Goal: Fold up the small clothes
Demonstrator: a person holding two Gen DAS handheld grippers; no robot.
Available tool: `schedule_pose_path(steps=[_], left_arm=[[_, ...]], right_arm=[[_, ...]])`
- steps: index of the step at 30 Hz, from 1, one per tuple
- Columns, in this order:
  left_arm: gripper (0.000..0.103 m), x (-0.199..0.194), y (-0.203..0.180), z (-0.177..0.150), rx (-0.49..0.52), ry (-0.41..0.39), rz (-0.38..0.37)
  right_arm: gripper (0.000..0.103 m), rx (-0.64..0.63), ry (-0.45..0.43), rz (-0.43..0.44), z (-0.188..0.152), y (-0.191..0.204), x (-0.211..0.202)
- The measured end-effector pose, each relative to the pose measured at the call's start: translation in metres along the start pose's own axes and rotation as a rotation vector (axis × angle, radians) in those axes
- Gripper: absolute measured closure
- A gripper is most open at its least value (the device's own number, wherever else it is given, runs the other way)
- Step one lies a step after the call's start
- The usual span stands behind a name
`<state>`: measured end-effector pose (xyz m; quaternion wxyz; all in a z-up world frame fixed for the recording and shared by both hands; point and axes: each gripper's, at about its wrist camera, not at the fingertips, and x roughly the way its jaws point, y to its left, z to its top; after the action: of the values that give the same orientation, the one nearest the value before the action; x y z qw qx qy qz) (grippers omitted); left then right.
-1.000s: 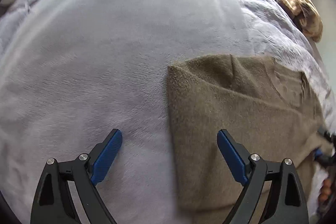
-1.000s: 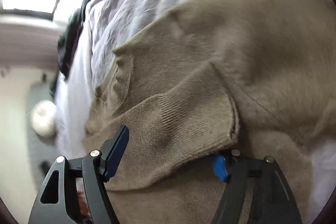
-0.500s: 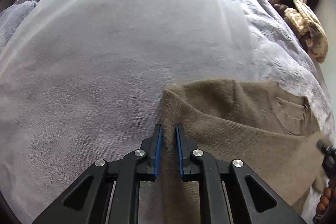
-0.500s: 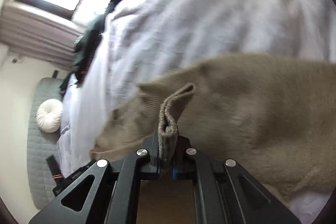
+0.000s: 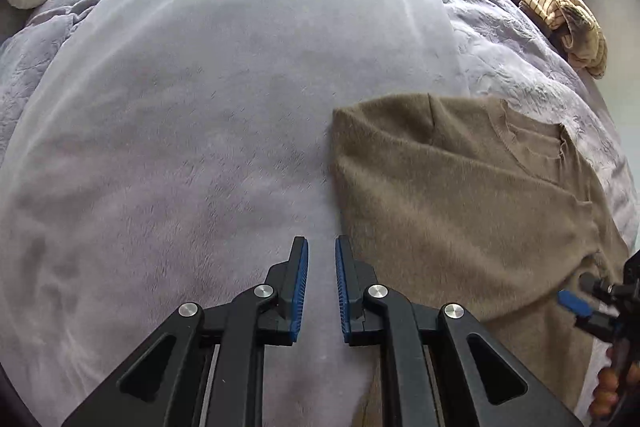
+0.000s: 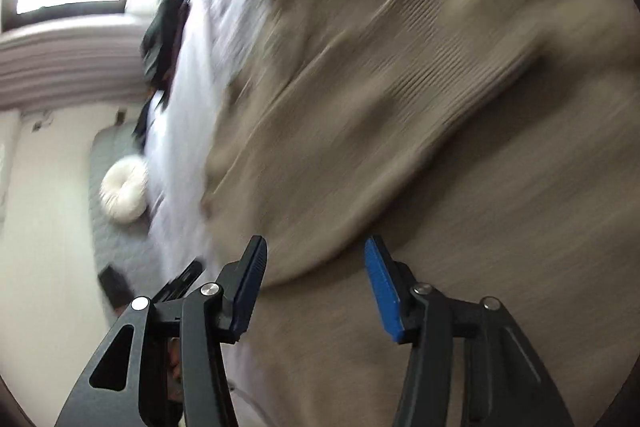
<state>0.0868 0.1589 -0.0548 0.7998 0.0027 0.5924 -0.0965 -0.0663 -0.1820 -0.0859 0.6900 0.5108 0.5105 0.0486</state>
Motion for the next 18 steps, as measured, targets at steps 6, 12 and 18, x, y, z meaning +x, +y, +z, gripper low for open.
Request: schedule_pose_path(steps=[6, 12, 18], left_arm=[[0.087, -0.004, 0.007, -0.019, 0.001, 0.007, 0.035], [0.087, -0.008, 0.021, -0.026, -0.016, 0.001, 0.035], [0.087, -0.008, 0.023, -0.030, -0.035, 0.010, 0.038]], right_arm=[[0.047, 0.041, 0.139, 0.130, -0.046, 0.043, 0.109], [0.096, 0.048, 0.108, 0.133, -0.045, 0.063, 0.136], [0.095, 0.028, 0.200, 0.054, -0.058, 0.053, 0.141]])
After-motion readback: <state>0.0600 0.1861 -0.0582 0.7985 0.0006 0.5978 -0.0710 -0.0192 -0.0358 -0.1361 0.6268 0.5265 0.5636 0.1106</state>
